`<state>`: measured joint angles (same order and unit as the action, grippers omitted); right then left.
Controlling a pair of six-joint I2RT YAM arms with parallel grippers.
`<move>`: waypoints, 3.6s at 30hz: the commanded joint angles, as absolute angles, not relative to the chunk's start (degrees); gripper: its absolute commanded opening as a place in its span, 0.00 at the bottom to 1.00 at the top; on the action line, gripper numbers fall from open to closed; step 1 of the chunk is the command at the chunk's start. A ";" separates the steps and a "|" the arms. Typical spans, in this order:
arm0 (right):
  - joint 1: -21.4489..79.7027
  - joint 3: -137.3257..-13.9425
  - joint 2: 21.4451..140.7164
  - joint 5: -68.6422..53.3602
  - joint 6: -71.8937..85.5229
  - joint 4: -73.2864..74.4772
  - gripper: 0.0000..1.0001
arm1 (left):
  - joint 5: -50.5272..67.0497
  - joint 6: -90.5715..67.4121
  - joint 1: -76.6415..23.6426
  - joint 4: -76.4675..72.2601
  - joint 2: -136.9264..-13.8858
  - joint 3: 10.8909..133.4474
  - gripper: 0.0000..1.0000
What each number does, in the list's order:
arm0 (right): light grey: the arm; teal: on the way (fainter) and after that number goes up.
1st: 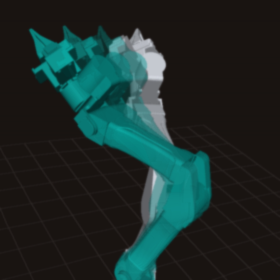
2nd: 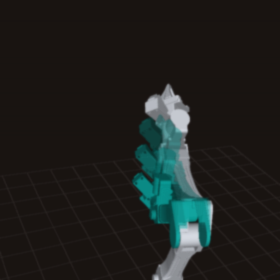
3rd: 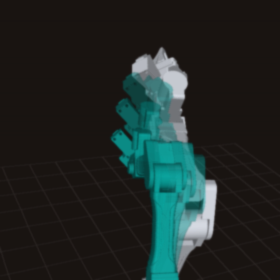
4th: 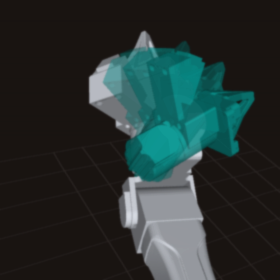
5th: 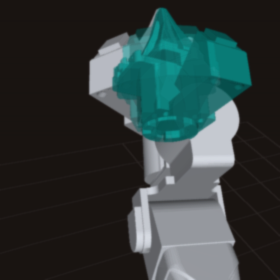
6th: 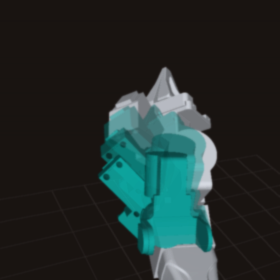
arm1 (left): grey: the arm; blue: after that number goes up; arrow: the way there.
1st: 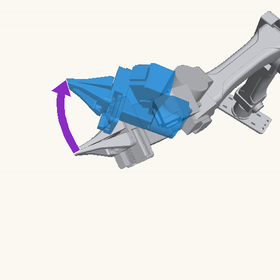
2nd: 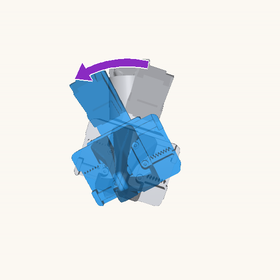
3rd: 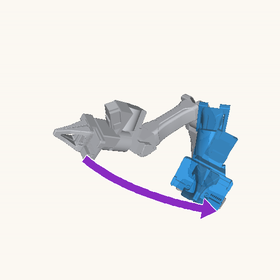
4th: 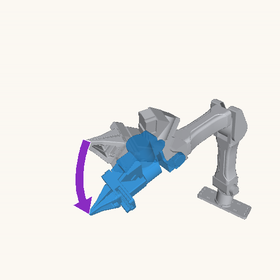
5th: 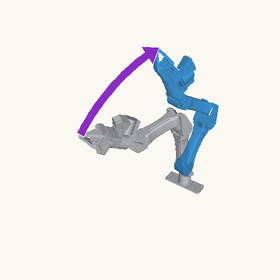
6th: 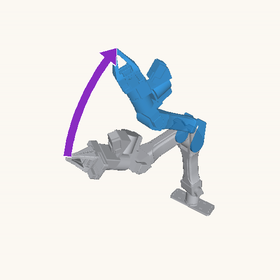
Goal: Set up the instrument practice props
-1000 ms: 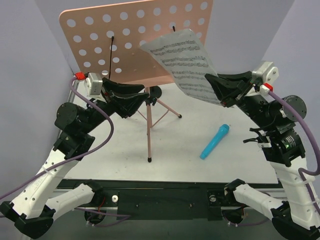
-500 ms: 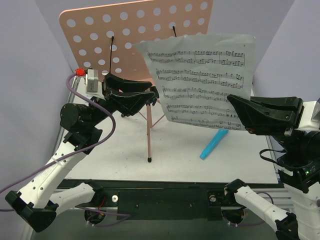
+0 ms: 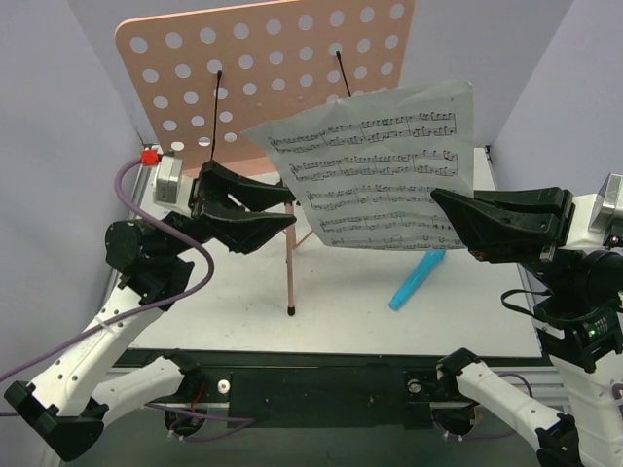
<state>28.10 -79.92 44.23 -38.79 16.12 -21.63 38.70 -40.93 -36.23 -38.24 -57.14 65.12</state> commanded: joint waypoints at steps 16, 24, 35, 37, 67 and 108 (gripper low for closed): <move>27.86 -79.37 42.54 -42.71 16.44 -24.08 0.00 | 38.24 -38.50 -36.39 -37.70 -57.56 66.62 0.74; 27.95 -77.87 42.19 -42.63 16.87 -24.34 0.00 | 40.96 -44.38 -36.82 -47.46 -61.00 69.78 0.74; 27.95 -75.59 42.63 -39.91 18.98 -27.77 0.00 | 41.84 -45.97 -38.67 -50.36 -61.78 71.01 0.74; 27.95 -75.50 43.06 -39.90 19.95 -29.00 0.00 | 41.75 -46.05 -39.02 -50.71 -62.31 71.28 0.73; 27.95 -76.03 41.31 -27.17 11.61 -17.07 0.53 | 37.72 -32.48 -41.13 -32.07 -65.83 81.20 0.00; 35.42 -86.04 65.39 -13.63 -6.24 -17.93 0.51 | 18.54 -5.54 -25.58 29.09 -73.56 122.87 0.00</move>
<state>34.61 -82.70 64.20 -13.10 -3.36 -13.23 17.32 -5.37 -26.57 30.24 -73.52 120.38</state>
